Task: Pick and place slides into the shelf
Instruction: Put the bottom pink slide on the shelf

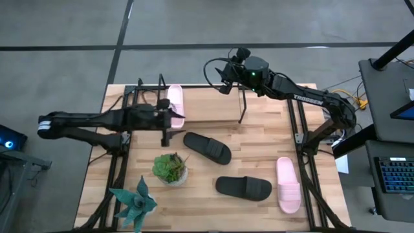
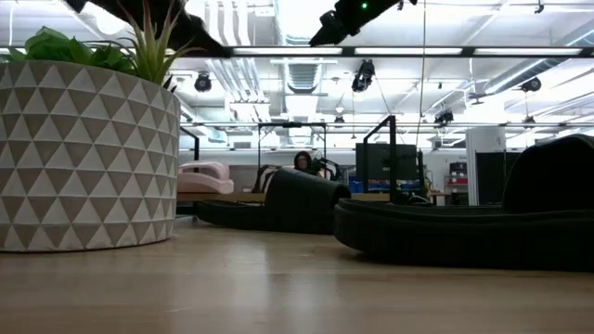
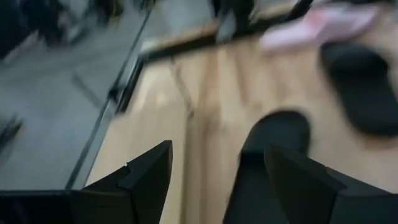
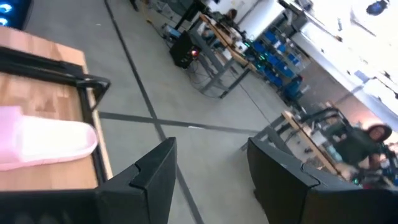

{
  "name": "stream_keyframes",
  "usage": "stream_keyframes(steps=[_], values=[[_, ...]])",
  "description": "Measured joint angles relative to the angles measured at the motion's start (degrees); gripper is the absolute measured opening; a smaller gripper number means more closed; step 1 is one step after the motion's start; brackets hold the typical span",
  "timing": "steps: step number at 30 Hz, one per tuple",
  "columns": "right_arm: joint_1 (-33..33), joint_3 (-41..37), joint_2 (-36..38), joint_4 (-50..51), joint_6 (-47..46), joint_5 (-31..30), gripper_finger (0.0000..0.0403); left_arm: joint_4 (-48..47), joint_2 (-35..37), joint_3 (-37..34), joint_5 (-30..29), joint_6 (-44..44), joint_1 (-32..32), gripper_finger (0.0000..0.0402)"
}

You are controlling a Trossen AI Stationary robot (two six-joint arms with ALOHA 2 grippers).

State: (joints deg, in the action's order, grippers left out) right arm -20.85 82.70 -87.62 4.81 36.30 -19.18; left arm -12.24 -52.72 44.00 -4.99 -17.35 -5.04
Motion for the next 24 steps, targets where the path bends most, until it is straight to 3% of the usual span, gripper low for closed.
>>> stream_keyframes(steps=[5, 10, 24], values=[[3.47, 0.00, 2.81, 3.70, 0.60, 0.07, 0.0187, 11.73, 6.86, -7.20, 2.00, -2.08, 0.29, 0.0238], [8.71, 0.00, 6.93, 9.86, -4.56, 0.05, 0.0187, 23.06, 12.32, -14.19, 1.98, -2.68, 0.29, 0.0238], [27.61, 0.04, 13.45, 15.63, -12.92, -0.39, 0.0187, 26.66, 19.55, -24.07, 1.96, -3.15, 0.29, 0.0238]])
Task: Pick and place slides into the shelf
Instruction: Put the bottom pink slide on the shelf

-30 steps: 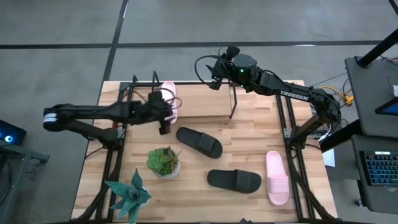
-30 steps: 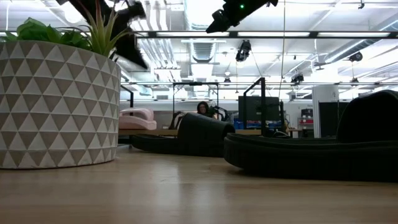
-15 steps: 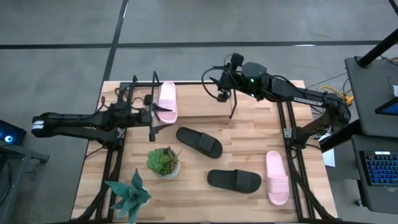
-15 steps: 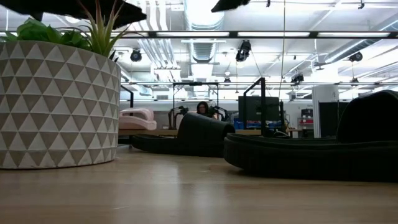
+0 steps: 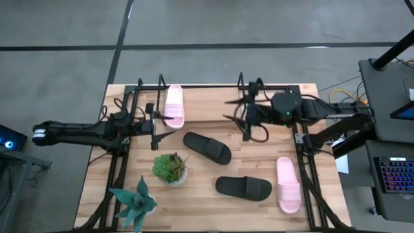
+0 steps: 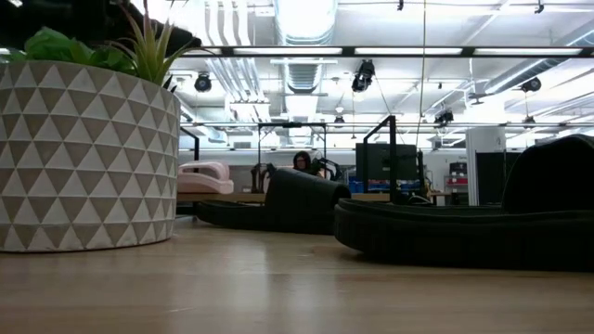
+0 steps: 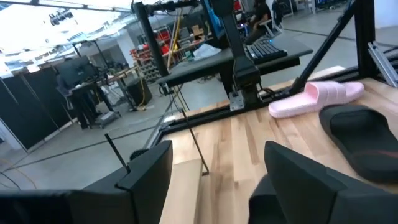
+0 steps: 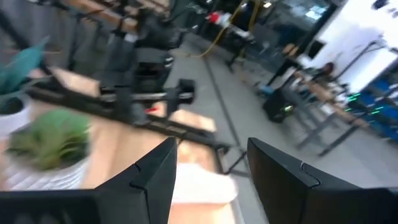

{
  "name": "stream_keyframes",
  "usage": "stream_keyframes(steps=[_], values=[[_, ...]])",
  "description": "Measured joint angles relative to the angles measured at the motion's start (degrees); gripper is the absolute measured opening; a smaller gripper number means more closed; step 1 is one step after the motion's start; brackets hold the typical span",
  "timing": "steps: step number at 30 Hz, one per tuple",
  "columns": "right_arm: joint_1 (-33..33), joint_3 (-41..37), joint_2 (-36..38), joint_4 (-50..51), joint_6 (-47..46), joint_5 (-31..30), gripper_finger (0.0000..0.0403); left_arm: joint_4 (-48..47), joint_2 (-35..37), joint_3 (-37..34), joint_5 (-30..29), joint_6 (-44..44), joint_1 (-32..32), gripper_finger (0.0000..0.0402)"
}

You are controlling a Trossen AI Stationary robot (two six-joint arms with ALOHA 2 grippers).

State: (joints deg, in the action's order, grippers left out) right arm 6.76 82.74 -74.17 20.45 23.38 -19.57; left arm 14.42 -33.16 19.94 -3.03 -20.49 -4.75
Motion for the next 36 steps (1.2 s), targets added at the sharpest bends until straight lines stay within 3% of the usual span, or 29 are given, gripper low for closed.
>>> stream_keyframes(steps=[20, 36], values=[[16.61, 0.00, -0.57, 18.04, -29.16, 0.00, 0.0187, 0.11, 2.39, -1.63, -0.01, -4.45, 0.00, 0.0238], [23.36, 0.00, -0.87, 34.64, -54.58, 0.02, 0.0187, 0.17, -0.27, -1.63, -0.24, -4.44, 0.00, 0.0238]])
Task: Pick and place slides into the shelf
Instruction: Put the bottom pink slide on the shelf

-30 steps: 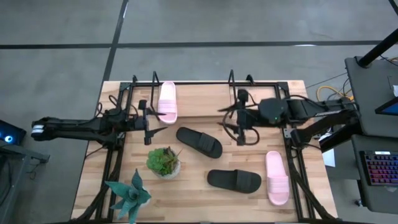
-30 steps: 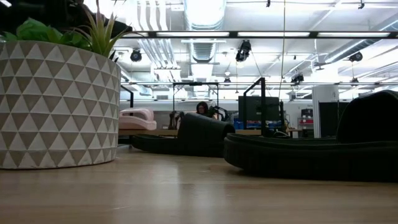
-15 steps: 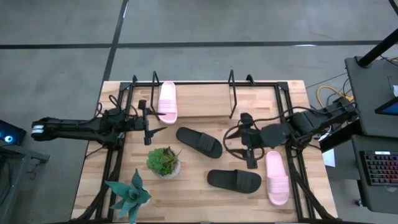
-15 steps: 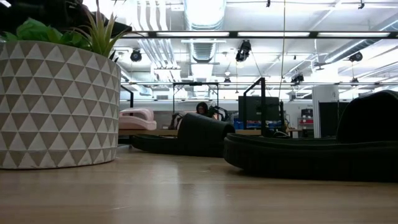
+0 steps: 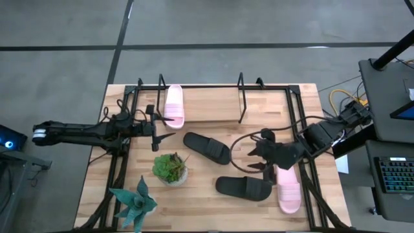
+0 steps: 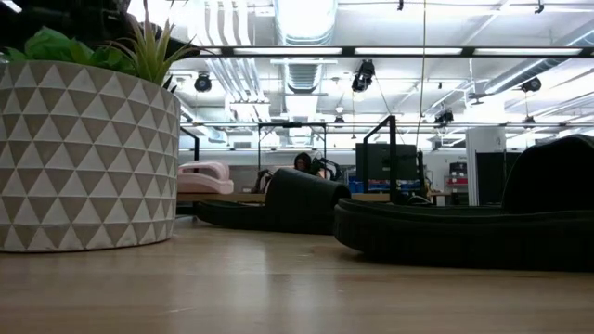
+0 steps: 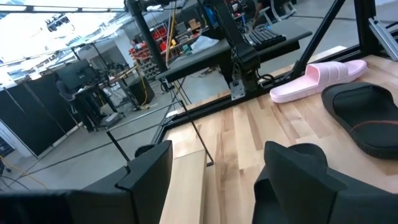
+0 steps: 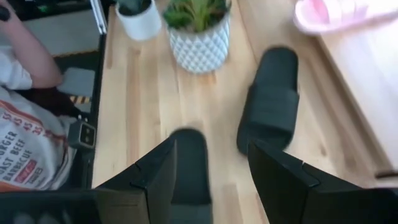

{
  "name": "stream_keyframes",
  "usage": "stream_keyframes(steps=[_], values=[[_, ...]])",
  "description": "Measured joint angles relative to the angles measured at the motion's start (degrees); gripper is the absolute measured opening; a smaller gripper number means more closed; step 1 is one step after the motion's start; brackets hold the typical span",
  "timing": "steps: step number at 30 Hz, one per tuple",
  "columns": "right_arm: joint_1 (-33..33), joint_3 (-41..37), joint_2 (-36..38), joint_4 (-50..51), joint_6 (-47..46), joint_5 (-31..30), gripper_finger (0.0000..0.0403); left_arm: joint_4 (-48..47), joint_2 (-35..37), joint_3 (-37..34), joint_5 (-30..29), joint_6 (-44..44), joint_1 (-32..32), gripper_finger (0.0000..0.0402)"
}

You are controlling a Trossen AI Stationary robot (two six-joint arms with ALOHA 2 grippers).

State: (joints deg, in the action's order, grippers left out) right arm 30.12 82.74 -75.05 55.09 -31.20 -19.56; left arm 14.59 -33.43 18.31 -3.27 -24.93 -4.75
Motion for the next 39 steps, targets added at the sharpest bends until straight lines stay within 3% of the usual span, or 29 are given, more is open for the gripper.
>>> stream_keyframes(steps=[12, 24, 39], values=[[3.26, 0.00, -0.02, 9.03, -12.71, 0.38, 0.0187, 0.21, -1.75, 0.00, 0.00, 0.00, -0.01, 0.0238], [7.39, 0.00, -0.02, 10.13, -22.26, 2.17, 0.0187, 0.07, -2.36, 0.00, -0.04, 0.00, -0.02, 0.0238], [11.63, 0.00, -0.04, 18.55, -37.30, 3.06, 0.0187, 1.55, -4.50, 0.04, -0.15, -1.42, -0.02, 0.0238]])
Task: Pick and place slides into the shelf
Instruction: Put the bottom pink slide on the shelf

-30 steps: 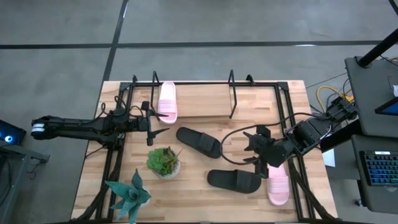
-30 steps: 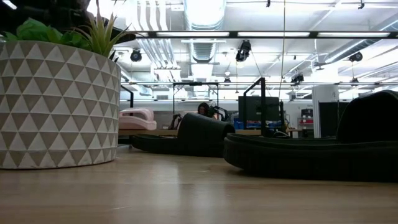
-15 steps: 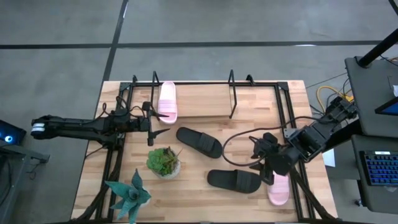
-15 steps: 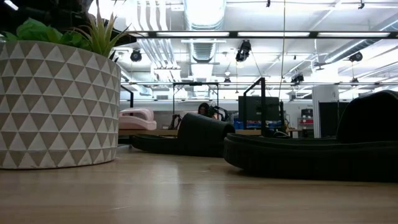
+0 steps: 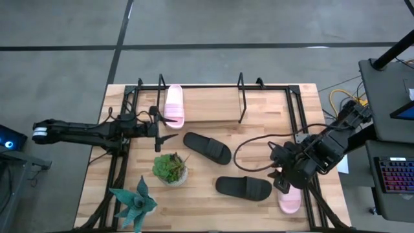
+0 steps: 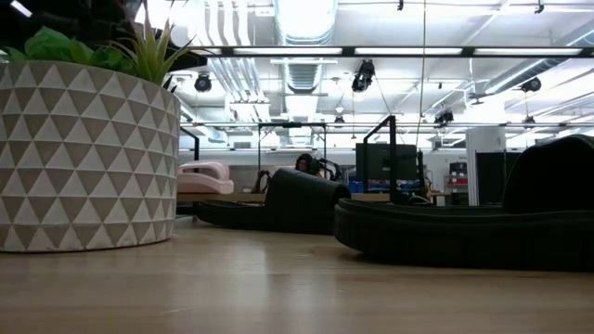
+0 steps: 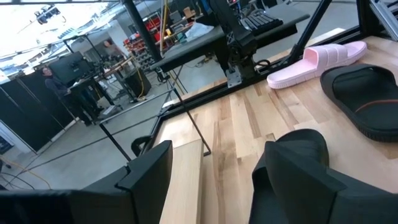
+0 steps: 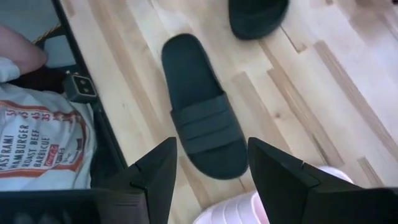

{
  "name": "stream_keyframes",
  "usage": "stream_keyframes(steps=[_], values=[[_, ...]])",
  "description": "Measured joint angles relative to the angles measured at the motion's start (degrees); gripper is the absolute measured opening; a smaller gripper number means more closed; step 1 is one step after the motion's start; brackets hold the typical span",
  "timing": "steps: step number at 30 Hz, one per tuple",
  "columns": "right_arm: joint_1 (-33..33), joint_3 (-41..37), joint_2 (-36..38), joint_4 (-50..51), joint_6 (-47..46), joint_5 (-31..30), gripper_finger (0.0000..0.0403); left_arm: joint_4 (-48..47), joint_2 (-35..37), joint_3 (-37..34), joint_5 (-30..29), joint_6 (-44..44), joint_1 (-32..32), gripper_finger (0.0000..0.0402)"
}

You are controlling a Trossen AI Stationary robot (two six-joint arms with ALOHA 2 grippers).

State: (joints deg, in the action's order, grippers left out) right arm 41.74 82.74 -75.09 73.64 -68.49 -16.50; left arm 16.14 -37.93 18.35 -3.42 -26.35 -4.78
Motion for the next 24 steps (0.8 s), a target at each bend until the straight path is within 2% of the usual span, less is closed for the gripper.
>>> stream_keyframes(steps=[8, 17, 24], values=[[-0.01, -3.75, -0.02, 1.59, -3.87, -2.70, 0.0187, 0.16, -0.70, 0.02, -0.04, -0.85, 0.00, 0.0238], [0.18, -8.04, -0.02, 0.22, -10.23, 6.73, 0.0187, 0.25, -1.02, 0.02, -0.07, -1.33, 0.00, 0.0238], [2.66, -8.52, -0.46, -2.92, -16.51, 7.04, 0.0187, 0.46, -1.46, 0.02, -0.07, -1.36, 0.00, 0.0238]])
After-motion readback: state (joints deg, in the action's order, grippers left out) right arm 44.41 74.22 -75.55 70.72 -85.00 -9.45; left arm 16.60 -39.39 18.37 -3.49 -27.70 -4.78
